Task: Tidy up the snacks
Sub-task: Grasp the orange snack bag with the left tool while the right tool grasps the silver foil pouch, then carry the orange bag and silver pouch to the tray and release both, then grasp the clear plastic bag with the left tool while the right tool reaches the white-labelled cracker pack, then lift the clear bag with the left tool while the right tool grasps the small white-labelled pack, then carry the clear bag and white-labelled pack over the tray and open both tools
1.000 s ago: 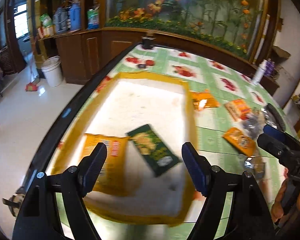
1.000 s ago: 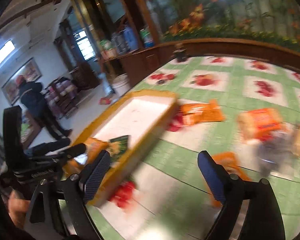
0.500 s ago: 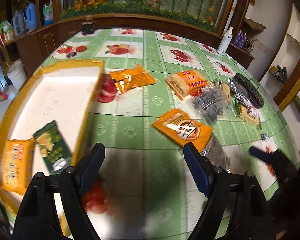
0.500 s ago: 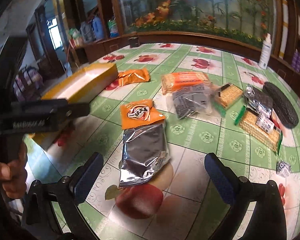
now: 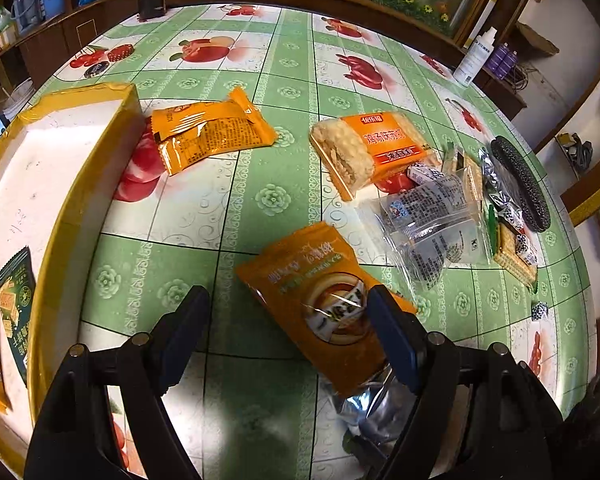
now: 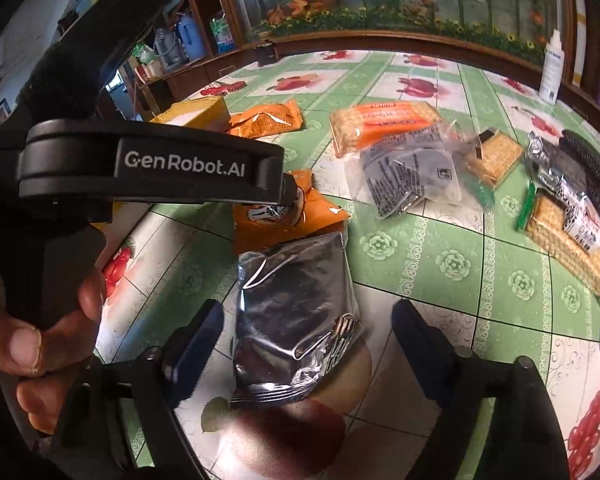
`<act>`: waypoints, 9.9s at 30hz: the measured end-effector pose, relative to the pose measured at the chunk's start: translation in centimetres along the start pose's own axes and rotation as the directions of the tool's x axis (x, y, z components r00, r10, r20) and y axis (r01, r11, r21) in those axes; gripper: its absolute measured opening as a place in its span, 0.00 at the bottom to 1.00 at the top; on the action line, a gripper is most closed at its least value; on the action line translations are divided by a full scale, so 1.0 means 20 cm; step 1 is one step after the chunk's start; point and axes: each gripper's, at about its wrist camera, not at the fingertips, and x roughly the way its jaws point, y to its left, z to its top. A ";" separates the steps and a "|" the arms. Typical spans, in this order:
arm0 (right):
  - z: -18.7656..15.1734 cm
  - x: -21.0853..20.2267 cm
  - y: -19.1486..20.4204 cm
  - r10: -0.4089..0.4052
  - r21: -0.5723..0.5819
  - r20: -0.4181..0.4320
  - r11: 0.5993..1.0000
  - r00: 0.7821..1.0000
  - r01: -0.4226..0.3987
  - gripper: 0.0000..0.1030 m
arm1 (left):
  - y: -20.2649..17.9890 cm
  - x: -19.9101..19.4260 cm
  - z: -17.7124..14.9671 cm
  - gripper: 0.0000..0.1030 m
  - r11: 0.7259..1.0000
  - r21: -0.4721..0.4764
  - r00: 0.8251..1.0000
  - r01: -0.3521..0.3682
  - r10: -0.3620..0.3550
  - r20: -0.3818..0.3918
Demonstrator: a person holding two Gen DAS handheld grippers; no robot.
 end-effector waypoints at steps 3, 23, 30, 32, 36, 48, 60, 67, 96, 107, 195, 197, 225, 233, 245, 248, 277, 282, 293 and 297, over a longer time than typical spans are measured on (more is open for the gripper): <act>0.00 0.01 0.02 -0.007 -0.023 -0.014 1.000 1.000 0.007 0.84 | -0.01 0.03 0.03 0.79 1.000 -0.010 1.000 -0.006 0.006 -0.016; -0.10 -0.13 -0.11 -0.075 0.011 0.002 0.997 0.997 0.075 0.60 | 0.09 0.00 -0.01 0.24 0.991 0.116 0.993 0.064 -0.075 0.089; -0.08 -0.17 -0.13 -0.043 0.025 0.028 0.999 0.999 0.042 0.60 | 0.14 -0.09 -0.08 0.14 0.990 0.084 0.983 0.116 -0.127 0.133; -0.08 -0.19 -0.12 -0.031 0.028 0.037 0.999 0.999 0.030 0.60 | 0.15 -0.13 -0.10 0.14 0.990 0.079 0.981 0.120 -0.131 0.146; -0.07 -0.24 -0.10 -0.018 0.033 0.066 0.999 0.998 0.016 0.60 | 0.18 -0.22 -0.14 0.14 0.990 0.085 0.977 0.110 -0.124 0.174; -0.01 -0.30 0.02 0.036 0.014 0.106 0.999 0.994 -0.038 0.60 | 0.30 -0.49 -0.25 0.14 0.997 0.073 0.958 -0.015 -0.006 0.287; 0.13 -0.31 0.27 0.138 -0.075 0.132 0.989 0.982 -0.129 0.59 | 0.52 -0.66 -0.29 0.14 0.983 -0.030 0.908 -0.183 0.181 0.379; 0.23 -0.26 0.48 0.196 -0.136 0.130 0.975 0.972 -0.178 0.59 | 0.67 -0.69 -0.31 0.14 0.970 -0.094 0.888 -0.223 0.242 0.391; 0.63 0.43 0.99 0.328 -0.142 -0.032 0.934 0.944 -0.329 0.59 | 1.11 -0.45 -0.33 0.24 0.943 -0.248 0.934 -0.224 0.281 0.223; 0.63 0.39 0.89 0.295 -0.100 -0.006 0.951 0.955 -0.294 0.83 | 1.10 -0.51 -0.35 0.73 0.922 -0.280 0.910 -0.268 0.338 0.240; 0.25 -0.10 -0.87 -0.186 0.042 -0.034 0.981 0.982 0.187 0.88 | -0.49 0.16 0.11 0.76 0.945 0.322 0.996 0.056 -0.074 0.045; 0.24 -0.16 -0.89 -0.143 0.082 0.023 0.987 0.990 0.140 0.79 | -0.48 0.16 0.11 0.76 0.946 0.320 0.996 0.060 -0.079 0.047; 0.16 -0.28 -0.78 -0.038 0.169 0.122 0.985 0.992 0.017 0.19 | -0.31 0.05 0.03 0.54 0.967 0.249 0.990 0.051 -0.082 0.117; 0.11 -0.38 -0.61 0.034 0.168 0.169 0.984 0.985 -0.063 0.19 | -0.22 -0.15 -0.08 0.54 0.971 0.232 0.979 -0.058 0.010 0.202; 0.10 -0.40 -0.35 0.125 0.131 0.182 0.980 0.975 -0.150 0.19 | -0.03 -0.38 -0.19 0.54 0.976 0.161 0.950 -0.146 0.093 0.298; 0.12 -0.40 -0.28 0.153 0.122 0.179 0.977 0.972 -0.177 0.19 | 0.03 -0.42 -0.20 0.54 0.978 0.135 0.943 -0.160 0.111 0.315; 0.30 -0.11 0.46 0.330 -0.063 0.064 0.943 0.942 -0.326 0.19 | 0.72 -0.61 -0.31 0.54 0.959 -0.154 0.884 -0.240 0.281 0.373; 0.33 -0.03 0.59 0.353 -0.097 0.034 0.932 0.935 -0.348 0.19 | 0.81 -0.62 -0.33 0.54 0.951 -0.186 0.880 -0.248 0.301 0.366; 0.39 0.13 0.85 0.415 -0.143 -0.028 0.899 0.909 -0.415 0.19 | 1.01 -0.57 -0.40 0.54 0.928 -0.258 0.887 -0.271 0.344 0.309; 0.37 0.19 0.95 0.419 -0.172 -0.073 0.888 0.905 -0.426 0.20 | 1.03 -0.53 -0.40 0.54 0.926 -0.258 0.892 -0.276 0.347 0.290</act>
